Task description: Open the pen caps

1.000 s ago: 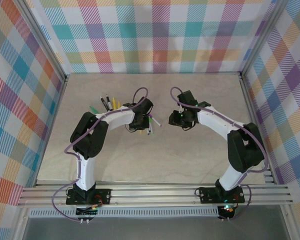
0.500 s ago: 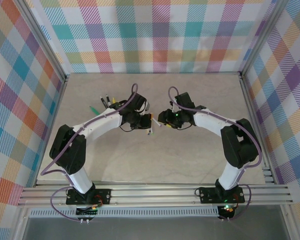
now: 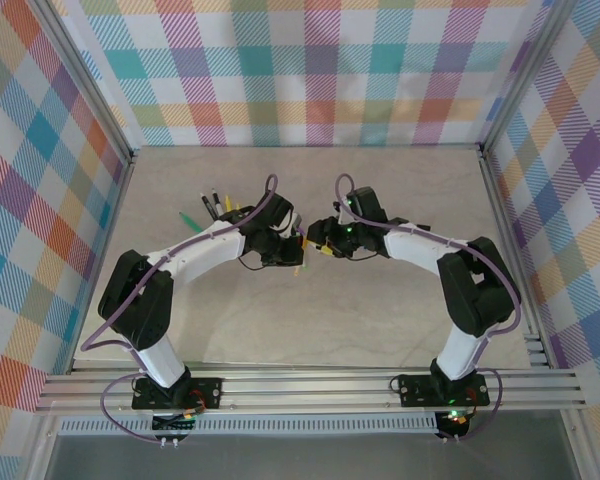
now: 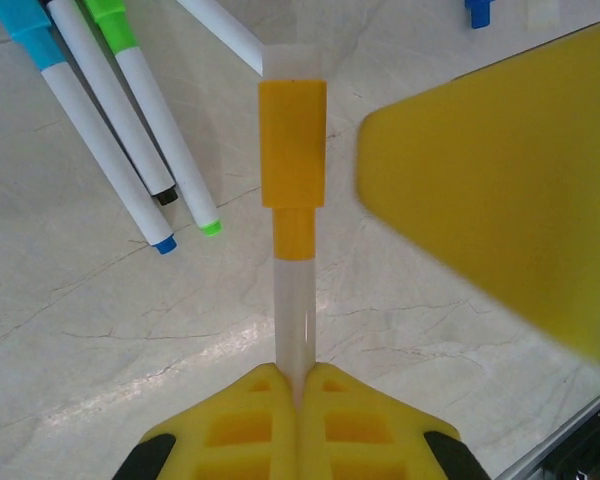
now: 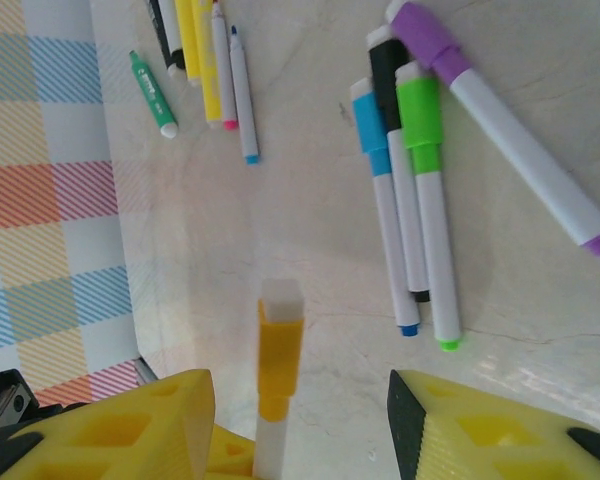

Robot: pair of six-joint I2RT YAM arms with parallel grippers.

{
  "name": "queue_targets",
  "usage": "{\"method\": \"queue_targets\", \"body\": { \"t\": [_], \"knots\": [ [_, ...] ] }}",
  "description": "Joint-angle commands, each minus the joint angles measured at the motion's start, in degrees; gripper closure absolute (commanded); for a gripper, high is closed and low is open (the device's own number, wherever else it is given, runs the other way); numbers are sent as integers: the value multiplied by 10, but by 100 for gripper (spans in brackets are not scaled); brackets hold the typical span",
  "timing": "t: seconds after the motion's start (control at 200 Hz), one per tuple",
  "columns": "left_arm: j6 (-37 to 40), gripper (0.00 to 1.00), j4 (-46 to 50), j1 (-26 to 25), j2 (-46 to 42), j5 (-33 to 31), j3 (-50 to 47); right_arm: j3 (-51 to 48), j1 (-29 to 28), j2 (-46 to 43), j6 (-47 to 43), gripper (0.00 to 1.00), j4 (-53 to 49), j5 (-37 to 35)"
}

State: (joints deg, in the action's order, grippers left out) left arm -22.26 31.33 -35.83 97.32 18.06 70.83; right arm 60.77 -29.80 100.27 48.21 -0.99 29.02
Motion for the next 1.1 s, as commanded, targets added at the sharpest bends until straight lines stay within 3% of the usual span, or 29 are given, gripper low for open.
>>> {"method": "queue_targets", "body": {
  "t": [0.0, 0.145, 0.255, 0.365, 0.455, 0.565, 1.0, 1.05, 1.095],
  "knots": [
    [15, 100, 9, -9, -17, 15, 9, 26, -14, 19, 12, 50, 20, 19],
    [18, 100, 11, -13, -15, 18, 12, 53, -24, 45, 10, 56, 9, 13],
    [20, 100, 17, -13, -15, 15, 10, 64, -25, 58, 13, 100, 2, 3],
    [21, 100, 22, -13, -14, 11, 4, 62, -25, 51, 16, 100, 2, -4],
    [15, 68, 18, -14, -10, 8, -3, 62, -25, 43, 19, 100, 3, -4],
    [7, 58, 2, -13, -7, 9, -10, 61, -28, 33, 19, 100, 0, -5],
    [0, 69, 3, -15, 24, -3, 8, 50, -32, 14, 31, 100, 8, 10],
    [1, 78, 7, -15, 26, -8, 10, 47, -32, 15, 36, 100, 15, 17],
    [1, 98, 10, -15, 28, -12, 11, 46, -32, 16, 37, 100, 17, 18]
  ]
}}
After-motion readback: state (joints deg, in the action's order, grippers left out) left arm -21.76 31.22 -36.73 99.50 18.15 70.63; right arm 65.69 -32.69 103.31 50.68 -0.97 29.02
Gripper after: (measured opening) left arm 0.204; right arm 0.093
